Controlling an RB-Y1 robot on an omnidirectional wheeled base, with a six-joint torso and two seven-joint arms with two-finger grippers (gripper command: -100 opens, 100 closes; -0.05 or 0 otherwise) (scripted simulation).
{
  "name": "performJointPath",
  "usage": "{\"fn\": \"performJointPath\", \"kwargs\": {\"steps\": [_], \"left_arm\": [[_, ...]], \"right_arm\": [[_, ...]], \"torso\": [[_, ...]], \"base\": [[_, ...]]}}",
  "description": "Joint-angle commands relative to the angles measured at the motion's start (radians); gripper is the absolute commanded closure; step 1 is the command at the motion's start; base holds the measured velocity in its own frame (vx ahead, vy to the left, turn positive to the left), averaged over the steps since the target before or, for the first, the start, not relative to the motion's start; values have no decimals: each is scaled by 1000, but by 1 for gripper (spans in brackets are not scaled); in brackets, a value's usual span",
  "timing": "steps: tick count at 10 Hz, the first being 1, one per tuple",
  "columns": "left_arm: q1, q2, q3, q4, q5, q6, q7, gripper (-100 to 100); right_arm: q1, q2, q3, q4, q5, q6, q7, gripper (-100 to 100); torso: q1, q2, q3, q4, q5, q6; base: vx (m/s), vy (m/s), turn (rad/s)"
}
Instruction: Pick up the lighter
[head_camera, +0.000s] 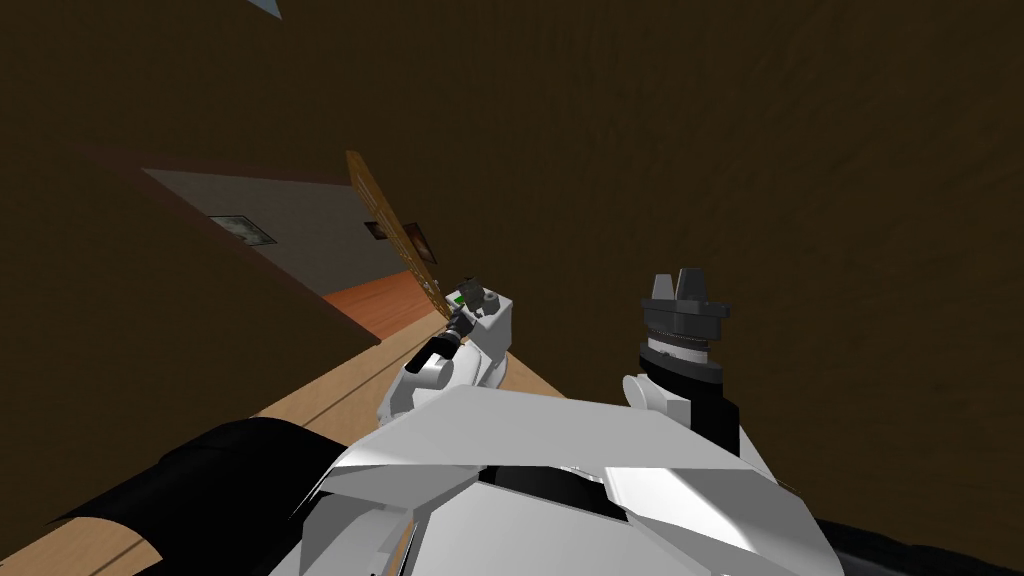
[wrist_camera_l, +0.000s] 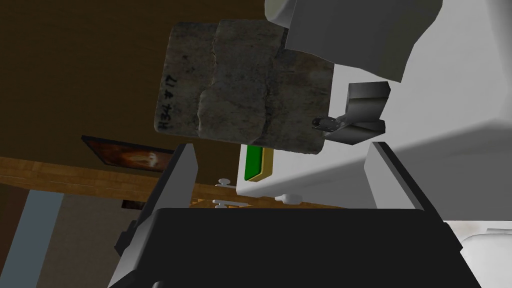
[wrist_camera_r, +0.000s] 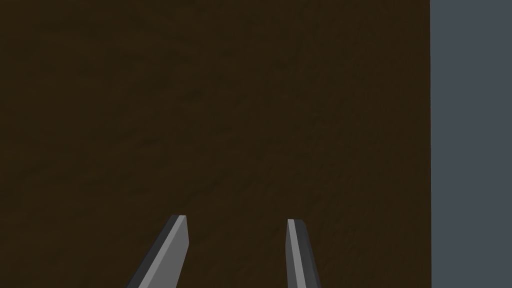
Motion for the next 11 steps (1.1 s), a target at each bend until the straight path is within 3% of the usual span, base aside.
{"fn": "performJointPath", "kwargs": {"steps": [1, 6, 10, 11], "left_arm": [[-3, 19, 0, -4, 17, 44, 18, -100], [-17, 75, -3, -18, 63, 161, 61, -100], [-27, 98, -4, -29, 94, 235, 85, -100], [-28, 96, -3, -27, 88, 223, 82, -100]], "right_arm": [[0, 0, 0, 0, 0, 0, 0, 0], [0, 0, 0, 0, 0, 0, 0, 0], [0, 0, 0, 0, 0, 0, 0, 0], [0, 0, 0, 0, 0, 0, 0, 0]], "torso": [[0, 0, 0, 0, 0, 0], [0, 0, 0, 0, 0, 0], [0, 0, 0, 0, 0, 0], [0, 0, 0, 0, 0, 0]], "base": [[11, -9, -18], [14, -12, -27], [14, -11, -37], [8, -4, -9]]}}
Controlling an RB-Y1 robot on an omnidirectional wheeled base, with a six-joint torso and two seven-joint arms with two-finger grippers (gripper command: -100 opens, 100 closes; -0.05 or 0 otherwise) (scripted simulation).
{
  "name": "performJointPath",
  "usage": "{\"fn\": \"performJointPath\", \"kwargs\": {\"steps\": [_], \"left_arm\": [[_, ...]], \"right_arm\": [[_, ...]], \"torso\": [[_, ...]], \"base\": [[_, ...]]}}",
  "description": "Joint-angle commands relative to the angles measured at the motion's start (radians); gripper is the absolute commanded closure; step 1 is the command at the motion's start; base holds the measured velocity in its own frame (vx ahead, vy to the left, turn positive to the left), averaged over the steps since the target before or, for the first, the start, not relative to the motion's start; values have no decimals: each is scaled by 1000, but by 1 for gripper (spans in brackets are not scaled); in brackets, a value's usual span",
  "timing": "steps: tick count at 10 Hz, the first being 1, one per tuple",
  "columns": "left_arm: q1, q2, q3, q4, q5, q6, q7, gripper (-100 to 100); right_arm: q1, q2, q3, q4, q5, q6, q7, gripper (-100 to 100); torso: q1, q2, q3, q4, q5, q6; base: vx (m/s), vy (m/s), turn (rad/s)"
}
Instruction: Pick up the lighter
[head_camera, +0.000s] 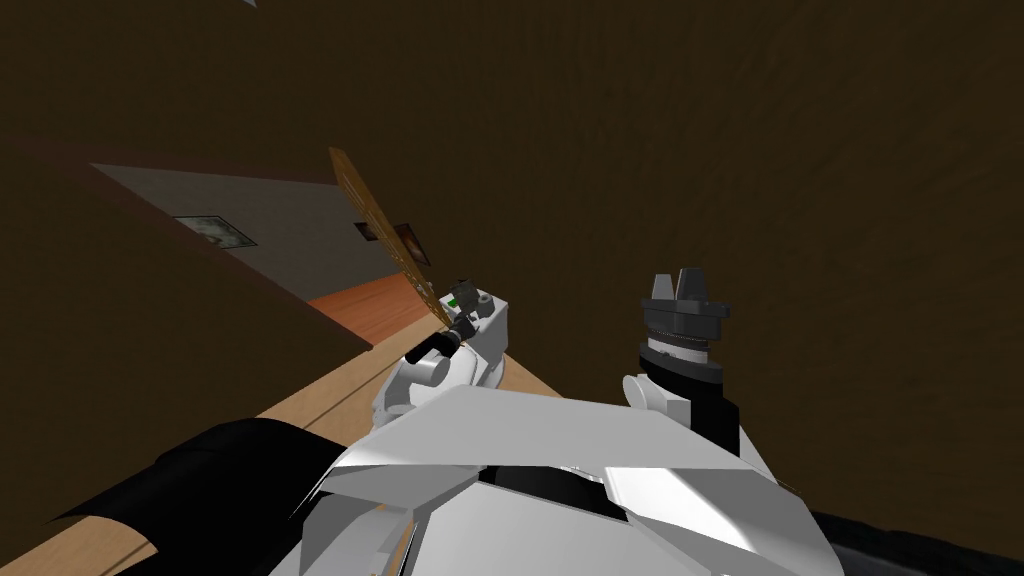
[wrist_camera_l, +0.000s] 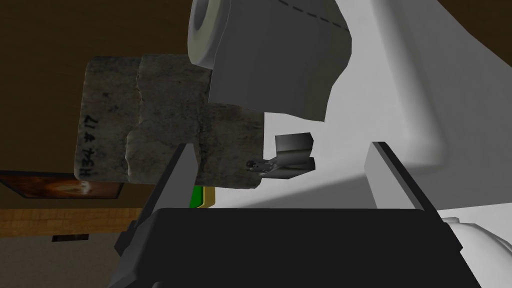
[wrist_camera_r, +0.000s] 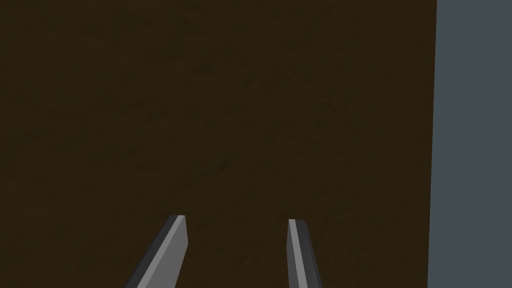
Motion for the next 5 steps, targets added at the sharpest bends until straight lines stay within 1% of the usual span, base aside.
{"fn": "performJointPath", "kwargs": {"steps": [1, 2, 3, 4, 5], "left_arm": [[0, 0, 0, 0, 0, 0, 0, 0], [-22, -9, 14, 30, -9, -2, 2, -100], [-35, -15, 23, 47, -14, -3, 4, -100], [-22, -8, 18, 38, -7, -8, 1, -100], [-24, -9, 19, 40, -7, -8, 2, 100]], "right_arm": [[0, 0, 0, 0, 0, 0, 0, 0], [0, 0, 0, 0, 0, 0, 0, 0], [0, 0, 0, 0, 0, 0, 0, 0], [0, 0, 0, 0, 0, 0, 0, 0], [0, 0, 0, 0, 0, 0, 0, 0]], "torso": [[0, 0, 0, 0, 0, 0], [0, 0, 0, 0, 0, 0], [0, 0, 0, 0, 0, 0], [0, 0, 0, 0, 0, 0], [1, 0, 0, 0, 0, 0]], "base": [[0, 0, 0], [4, -1, -122], [7, 1, -179], [3, 4, -32], [0, 0, 0]]}}
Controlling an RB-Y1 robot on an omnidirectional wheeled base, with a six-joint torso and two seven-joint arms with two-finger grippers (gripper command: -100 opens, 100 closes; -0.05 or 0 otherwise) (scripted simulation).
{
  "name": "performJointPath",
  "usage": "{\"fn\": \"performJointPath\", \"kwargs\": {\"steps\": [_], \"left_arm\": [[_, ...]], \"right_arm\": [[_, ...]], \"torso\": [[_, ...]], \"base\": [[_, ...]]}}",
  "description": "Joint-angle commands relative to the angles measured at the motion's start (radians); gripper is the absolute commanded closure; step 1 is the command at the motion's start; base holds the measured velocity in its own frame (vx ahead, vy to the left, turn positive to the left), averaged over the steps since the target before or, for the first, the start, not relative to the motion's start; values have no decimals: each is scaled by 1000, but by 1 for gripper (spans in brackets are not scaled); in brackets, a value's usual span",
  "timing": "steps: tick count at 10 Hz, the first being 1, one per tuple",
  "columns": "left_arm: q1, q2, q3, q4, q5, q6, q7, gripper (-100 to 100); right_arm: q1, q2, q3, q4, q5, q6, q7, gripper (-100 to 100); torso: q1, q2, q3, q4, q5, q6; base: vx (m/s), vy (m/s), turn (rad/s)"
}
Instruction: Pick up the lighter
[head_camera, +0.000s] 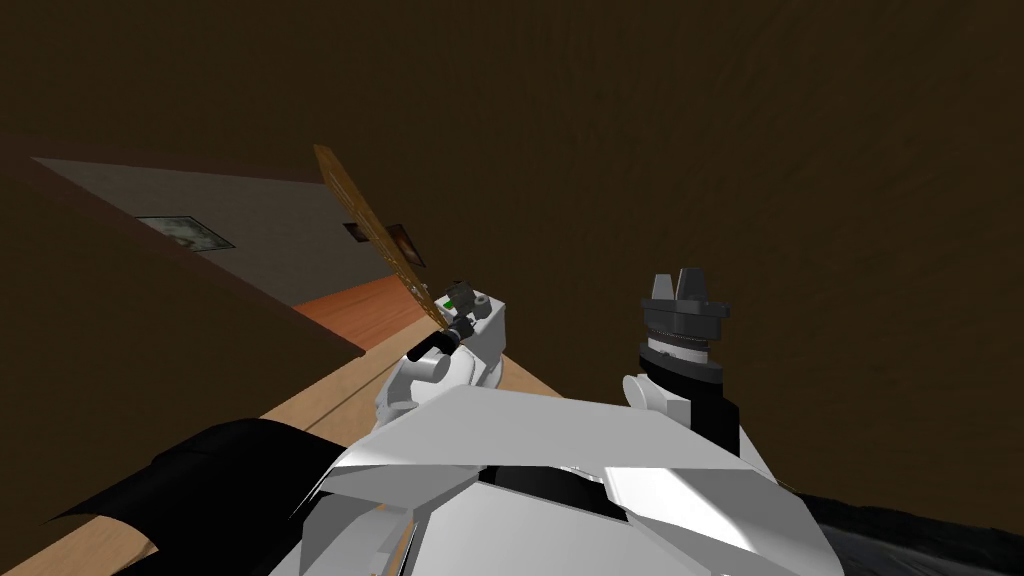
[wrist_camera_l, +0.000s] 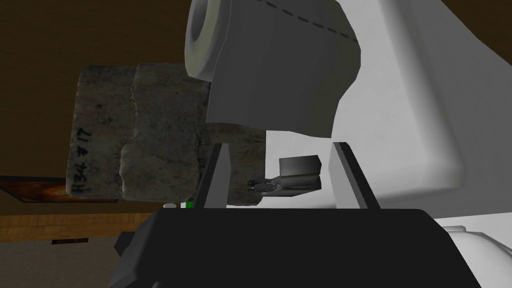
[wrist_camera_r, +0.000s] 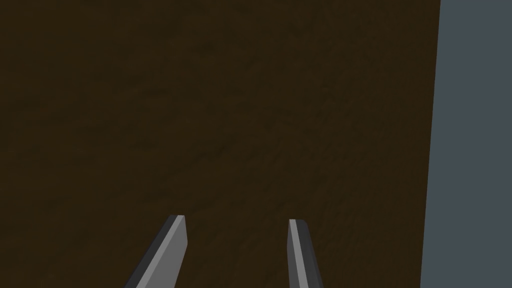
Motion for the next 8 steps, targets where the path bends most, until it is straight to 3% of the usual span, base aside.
{"fn": "performJointPath", "kwargs": {"steps": [1, 4, 5, 6, 7, 8], "left_arm": [[0, 0, 0, 0, 0, 0, 0, 100], [0, 0, 0, 0, 0, 1, 0, 100], [0, 0, 0, 0, 0, 0, 0, 0], [15, 5, -13, -28, 3, 7, -1, 100], [7, 5, -6, -14, 5, 3, 0, 100], [8, 6, -6, -16, 5, 4, 0, 0]], "right_arm": [[0, 0, 0, 0, 0, 0, 0, 0], [0, 0, 0, 0, 0, 0, 0, 0], [0, 0, 0, 0, 0, 0, 0, 0], [0, 0, 0, 0, 0, 0, 0, 0], [0, 0, 0, 0, 0, 0, 0, 0], [0, 0, 0, 0, 0, 0, 0, 0]], "torso": [[0, 0, 0, 0, 0, 0], [0, 1, 1, 0, 0, 0], [0, 1, 0, 0, 0, 0], [0, 1, 0, 0, 0, 0], [0, 1, 1, 0, 0, -1], [0, 1, 1, 0, 0, 0]], "base": [[0, 0, 0], [0, 0, 0], [0, 0, 0], [-3, 0, 172], [-2, -4, 53], [0, 0, 0]]}}
